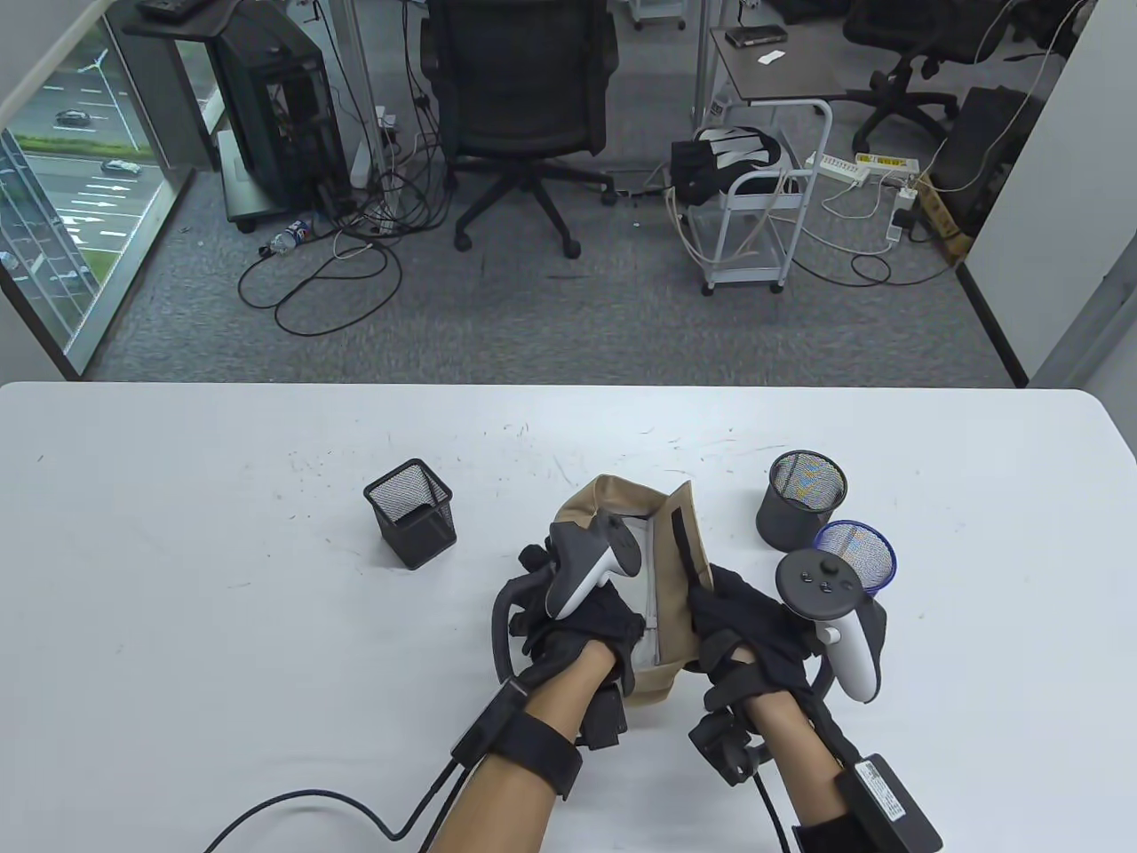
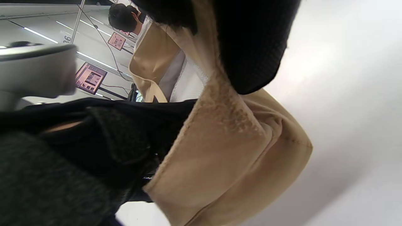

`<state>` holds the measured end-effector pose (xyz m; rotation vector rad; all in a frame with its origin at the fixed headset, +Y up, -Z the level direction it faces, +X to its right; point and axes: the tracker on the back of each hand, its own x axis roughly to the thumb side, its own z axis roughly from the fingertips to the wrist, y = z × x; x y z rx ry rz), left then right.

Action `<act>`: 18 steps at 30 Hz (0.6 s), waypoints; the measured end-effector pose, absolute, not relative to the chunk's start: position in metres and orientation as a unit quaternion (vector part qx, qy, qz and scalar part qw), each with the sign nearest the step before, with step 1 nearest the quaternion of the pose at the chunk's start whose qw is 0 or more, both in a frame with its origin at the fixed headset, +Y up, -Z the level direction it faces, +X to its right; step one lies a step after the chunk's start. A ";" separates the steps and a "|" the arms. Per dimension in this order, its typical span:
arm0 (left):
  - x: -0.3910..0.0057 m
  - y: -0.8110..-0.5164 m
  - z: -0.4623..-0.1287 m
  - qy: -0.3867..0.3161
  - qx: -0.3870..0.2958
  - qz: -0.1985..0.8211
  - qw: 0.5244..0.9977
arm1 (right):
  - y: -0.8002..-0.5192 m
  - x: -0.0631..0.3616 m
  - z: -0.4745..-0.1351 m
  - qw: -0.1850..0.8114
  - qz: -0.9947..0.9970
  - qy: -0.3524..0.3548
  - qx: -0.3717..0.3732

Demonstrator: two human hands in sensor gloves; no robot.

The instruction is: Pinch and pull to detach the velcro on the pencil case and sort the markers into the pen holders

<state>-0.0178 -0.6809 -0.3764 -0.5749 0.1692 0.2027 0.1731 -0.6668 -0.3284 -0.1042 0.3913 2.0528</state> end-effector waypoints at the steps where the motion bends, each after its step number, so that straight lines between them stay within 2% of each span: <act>1: -0.019 -0.682 -0.377 0.084 -0.285 0.129 0.946 | -0.667 0.175 -0.328 0.496 0.853 0.157 -0.045; 5: -0.039 -0.673 -0.375 0.065 -0.278 0.222 0.932 | -0.672 0.187 -0.332 0.520 0.837 0.167 -0.044; 7: -0.055 -0.666 -0.374 0.076 -0.256 0.276 0.923 | -0.673 0.194 -0.334 0.512 0.842 0.165 -0.053; 10: -0.088 -0.664 -0.375 0.104 -0.221 0.303 0.921 | -0.673 0.207 -0.336 0.542 0.821 0.172 -0.052; 13: -0.102 -0.669 -0.371 0.123 -0.229 0.404 0.877 | -0.666 0.206 -0.338 0.492 0.854 0.164 -0.042; 16: -0.100 -0.668 -0.368 0.127 -0.209 0.402 0.882 | -0.649 0.202 -0.336 0.411 0.898 0.142 -0.061; 18: -0.099 -0.667 -0.367 0.129 -0.206 0.407 0.880 | -0.629 0.196 -0.330 0.334 0.935 0.099 -0.065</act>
